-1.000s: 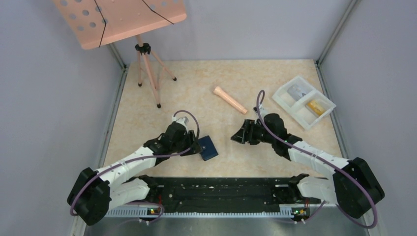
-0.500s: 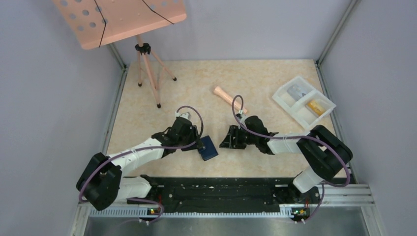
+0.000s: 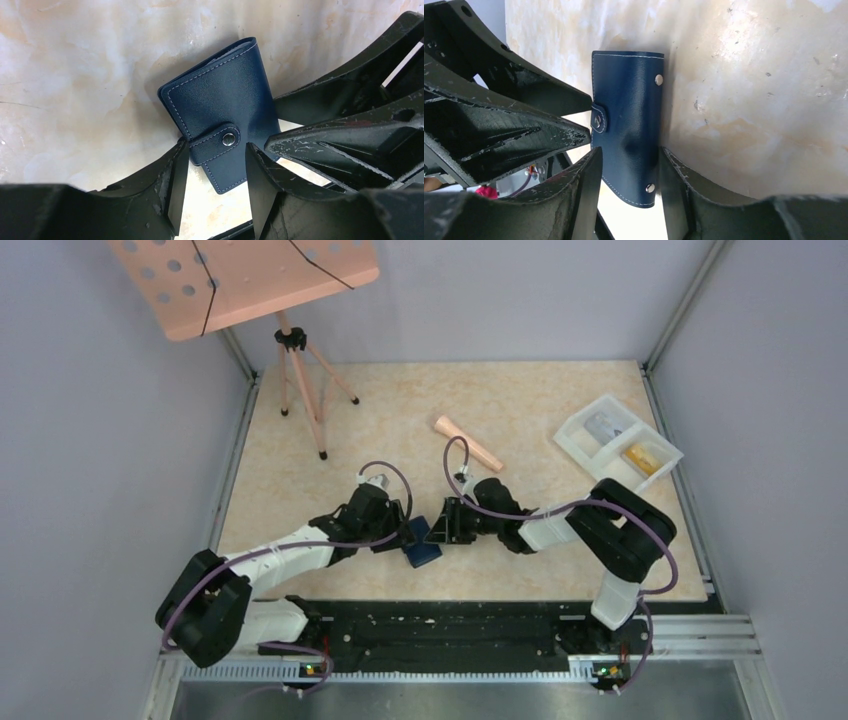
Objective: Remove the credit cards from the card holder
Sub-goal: Open the card holder at the center of the board.
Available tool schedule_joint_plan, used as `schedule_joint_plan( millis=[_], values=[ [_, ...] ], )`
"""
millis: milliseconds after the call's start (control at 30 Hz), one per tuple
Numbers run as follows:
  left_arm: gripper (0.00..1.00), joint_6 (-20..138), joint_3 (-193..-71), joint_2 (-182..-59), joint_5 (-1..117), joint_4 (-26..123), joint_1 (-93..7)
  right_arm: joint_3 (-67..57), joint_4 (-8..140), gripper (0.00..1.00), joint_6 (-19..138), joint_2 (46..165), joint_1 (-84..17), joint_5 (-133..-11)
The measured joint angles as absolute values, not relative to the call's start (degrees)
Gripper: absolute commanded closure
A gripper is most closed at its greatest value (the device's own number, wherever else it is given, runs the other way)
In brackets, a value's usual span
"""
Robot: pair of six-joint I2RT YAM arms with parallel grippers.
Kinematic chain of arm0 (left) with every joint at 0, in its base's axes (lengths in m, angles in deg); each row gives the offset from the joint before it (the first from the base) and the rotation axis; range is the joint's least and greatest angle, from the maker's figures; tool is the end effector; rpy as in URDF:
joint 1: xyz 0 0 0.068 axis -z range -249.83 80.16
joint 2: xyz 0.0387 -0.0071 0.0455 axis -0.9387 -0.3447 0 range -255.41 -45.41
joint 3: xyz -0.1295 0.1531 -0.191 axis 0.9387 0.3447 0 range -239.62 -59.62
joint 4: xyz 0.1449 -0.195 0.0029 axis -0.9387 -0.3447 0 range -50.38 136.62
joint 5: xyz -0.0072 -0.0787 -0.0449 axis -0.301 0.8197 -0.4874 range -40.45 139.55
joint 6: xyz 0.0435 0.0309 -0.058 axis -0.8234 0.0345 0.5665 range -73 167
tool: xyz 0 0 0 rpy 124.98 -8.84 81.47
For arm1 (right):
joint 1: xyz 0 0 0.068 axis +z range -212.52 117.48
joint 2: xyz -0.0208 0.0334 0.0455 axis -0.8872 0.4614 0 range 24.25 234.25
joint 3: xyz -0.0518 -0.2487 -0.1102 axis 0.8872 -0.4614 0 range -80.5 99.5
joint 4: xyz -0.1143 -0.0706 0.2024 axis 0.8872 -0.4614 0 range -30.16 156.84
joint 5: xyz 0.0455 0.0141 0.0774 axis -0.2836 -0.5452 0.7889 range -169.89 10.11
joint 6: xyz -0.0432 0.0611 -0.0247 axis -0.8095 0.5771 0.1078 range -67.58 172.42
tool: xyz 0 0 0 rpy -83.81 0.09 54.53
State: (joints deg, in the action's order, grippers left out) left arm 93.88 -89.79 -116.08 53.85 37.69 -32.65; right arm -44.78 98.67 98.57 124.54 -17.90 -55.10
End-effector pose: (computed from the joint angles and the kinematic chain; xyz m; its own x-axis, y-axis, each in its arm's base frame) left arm 0.1829 -0.1450 0.1586 -0.8820 -0.2445 -0.4030 -0.0032 0.8580 -0.5136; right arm 0.2168 0.2538 0.1267 -0.9075 0.0242 -0.4194 -0.3383 0.5499 0.7636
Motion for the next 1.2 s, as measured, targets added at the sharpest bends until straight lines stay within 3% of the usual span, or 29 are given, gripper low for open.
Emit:
schedule_joint_plan(
  millis=[167, 367, 733, 1067, 1200],
  values=[
    [0.47, 94.0, -89.1, -116.1, 53.8, 38.9, -32.6, -44.9, 101.5, 0.70, 100.6, 126.4, -17.9, -55.3],
    [0.46, 94.0, -89.0, -116.5, 53.8, 39.6, -32.6, -46.4, 104.6, 1.00, 102.9, 127.5, -17.9, -55.6],
    [0.48, 93.6, -89.9, -118.9, 53.7, 40.0, -32.5, -48.3, 109.4, 1.00, 104.0, 127.5, -18.0, -54.7],
    [0.76, 92.8, -91.5, -120.2, 53.0, 38.0, -32.1, -49.0, 111.0, 1.00, 104.2, 127.5, -18.0, -54.6],
    [0.83, 92.7, -91.5, -120.2, 52.9, 37.9, -32.1, -49.0, 110.9, 1.00, 104.1, 127.5, -18.0, -54.7]
  ],
)
